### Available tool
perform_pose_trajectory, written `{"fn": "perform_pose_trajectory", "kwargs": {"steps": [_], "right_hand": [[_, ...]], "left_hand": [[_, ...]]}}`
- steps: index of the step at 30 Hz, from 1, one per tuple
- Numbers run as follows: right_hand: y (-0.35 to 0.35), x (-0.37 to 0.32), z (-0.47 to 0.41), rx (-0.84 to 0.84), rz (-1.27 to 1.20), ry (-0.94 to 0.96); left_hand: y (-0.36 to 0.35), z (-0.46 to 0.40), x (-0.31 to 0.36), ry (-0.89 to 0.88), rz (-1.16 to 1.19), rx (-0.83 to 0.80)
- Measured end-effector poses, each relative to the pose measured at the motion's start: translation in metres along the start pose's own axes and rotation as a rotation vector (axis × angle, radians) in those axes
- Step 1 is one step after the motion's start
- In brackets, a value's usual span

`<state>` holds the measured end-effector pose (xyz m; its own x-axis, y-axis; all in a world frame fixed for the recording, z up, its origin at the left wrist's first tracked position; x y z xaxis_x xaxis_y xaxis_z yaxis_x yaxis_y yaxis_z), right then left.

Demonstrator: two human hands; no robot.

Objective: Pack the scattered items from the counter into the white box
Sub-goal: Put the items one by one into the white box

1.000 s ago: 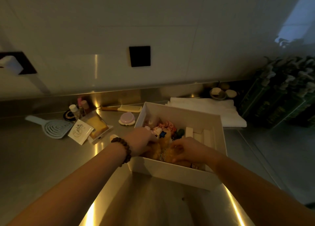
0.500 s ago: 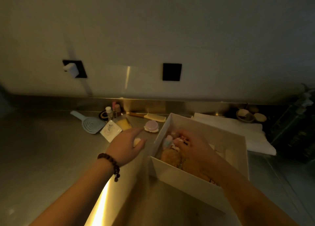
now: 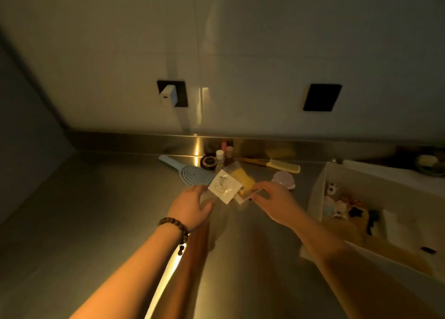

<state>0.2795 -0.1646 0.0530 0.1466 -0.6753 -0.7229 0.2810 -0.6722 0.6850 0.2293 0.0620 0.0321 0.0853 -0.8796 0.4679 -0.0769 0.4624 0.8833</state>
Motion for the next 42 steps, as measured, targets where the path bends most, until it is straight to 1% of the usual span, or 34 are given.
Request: {"fn": "perform_pose_trajectory", "kwargs": {"steps": [2, 5, 7, 8, 10, 13, 16, 18, 21, 23, 28, 30, 31, 34, 37, 39, 42], "right_hand": [[-0.023, 0.006, -0.015, 0.025, 0.051, -0.099], [-0.042, 0.021, -0.027, 0.126, 0.06, -0.218], [-0.049, 0.035, -0.029, 0.156, 0.225, -0.271], [-0.051, 0.04, -0.028, 0.163, 0.302, -0.292], [-0.055, 0.049, -0.026, 0.164, 0.371, -0.312], [-0.06, 0.061, -0.027, 0.117, 0.477, -0.325], [-0.06, 0.073, -0.028, 0.133, 0.459, -0.363], [-0.057, 0.075, -0.031, 0.183, 0.402, -0.358], [-0.043, 0.075, -0.043, 0.312, 0.381, -0.35], [-0.027, 0.074, -0.056, 0.384, 0.383, -0.394], [0.004, 0.075, -0.082, 0.528, 0.345, -0.403], [0.012, 0.079, -0.087, 0.637, 0.191, -0.416], [0.015, 0.081, -0.091, 0.664, 0.137, -0.434], [0.009, 0.092, -0.104, 0.57, 0.154, -0.528], [0.002, 0.093, -0.109, 0.588, 0.055, -0.51], [-0.003, 0.095, -0.111, 0.55, 0.108, -0.507], [-0.009, 0.098, -0.111, 0.405, 0.259, -0.524]], "left_hand": [[-0.005, -0.011, -0.021, -0.009, 0.02, -0.067], [-0.015, -0.028, -0.034, -0.04, 0.049, -0.143], [-0.024, -0.042, -0.031, -0.087, 0.051, -0.166], [-0.028, -0.049, -0.028, -0.115, 0.04, -0.18], [-0.037, -0.065, -0.019, -0.172, 0.01, -0.203], [-0.051, -0.092, -0.005, -0.28, -0.042, -0.207], [-0.068, -0.117, 0.004, -0.405, -0.181, -0.229], [-0.079, -0.129, 0.004, -0.474, -0.267, -0.256], [-0.088, -0.139, 0.002, -0.539, -0.299, -0.251], [-0.088, -0.141, 0.004, -0.562, -0.292, -0.245], [-0.076, -0.14, 0.007, -0.502, -0.285, -0.293], [-0.067, -0.14, 0.007, -0.461, -0.187, -0.312], [-0.061, -0.14, 0.007, -0.437, -0.11, -0.314], [-0.043, -0.139, 0.008, -0.371, 0.104, -0.244], [-0.035, -0.14, 0.006, -0.33, 0.207, -0.177], [-0.035, -0.142, 0.007, -0.298, 0.225, -0.16], [-0.038, -0.143, 0.01, -0.245, 0.274, -0.156]]}}
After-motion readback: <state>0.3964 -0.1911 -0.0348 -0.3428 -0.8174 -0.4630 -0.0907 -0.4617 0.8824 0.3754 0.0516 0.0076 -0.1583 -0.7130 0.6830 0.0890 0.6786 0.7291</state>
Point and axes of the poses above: each hand's wrist, its own z-axis away from the middle knuckle, its own y-axis out of the back of the hand, x = y × z, the point moved 4 cm from there along -z, towards the middle knuckle
